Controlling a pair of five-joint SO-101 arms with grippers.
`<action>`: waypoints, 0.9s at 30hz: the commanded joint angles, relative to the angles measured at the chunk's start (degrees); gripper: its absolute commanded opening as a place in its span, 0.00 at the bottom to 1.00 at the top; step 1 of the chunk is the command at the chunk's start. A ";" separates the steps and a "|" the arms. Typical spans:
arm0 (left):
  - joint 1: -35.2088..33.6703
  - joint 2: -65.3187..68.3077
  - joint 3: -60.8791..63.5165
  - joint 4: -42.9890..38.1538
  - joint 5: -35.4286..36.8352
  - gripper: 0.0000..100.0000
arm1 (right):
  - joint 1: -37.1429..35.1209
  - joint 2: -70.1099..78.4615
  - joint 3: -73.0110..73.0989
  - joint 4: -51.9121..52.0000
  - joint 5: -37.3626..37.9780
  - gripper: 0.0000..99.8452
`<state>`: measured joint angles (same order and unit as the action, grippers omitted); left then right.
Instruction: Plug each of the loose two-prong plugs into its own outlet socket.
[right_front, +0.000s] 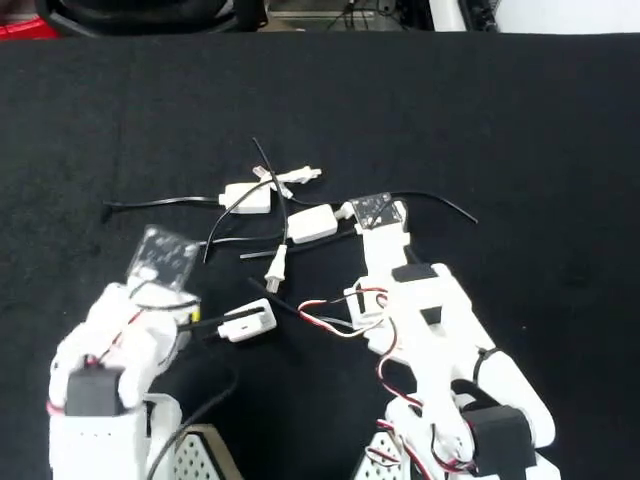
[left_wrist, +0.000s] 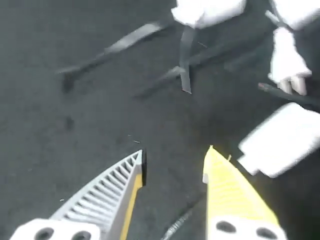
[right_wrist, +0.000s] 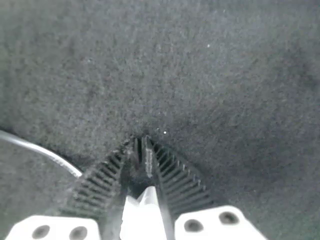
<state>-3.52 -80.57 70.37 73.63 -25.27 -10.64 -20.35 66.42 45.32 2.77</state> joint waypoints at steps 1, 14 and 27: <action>6.20 16.79 -9.54 -2.55 -2.81 0.21 | 0.53 0.92 3.74 2.81 -0.35 0.03; 15.16 40.53 -8.31 -14.42 -15.82 0.28 | -0.09 0.92 3.74 2.81 -0.18 0.03; 18.24 40.97 0.92 -33.32 -4.66 0.28 | -0.09 0.92 3.74 2.81 -0.09 0.03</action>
<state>13.71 -40.04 71.43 43.82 -31.87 -10.64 -20.35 66.42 45.32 2.77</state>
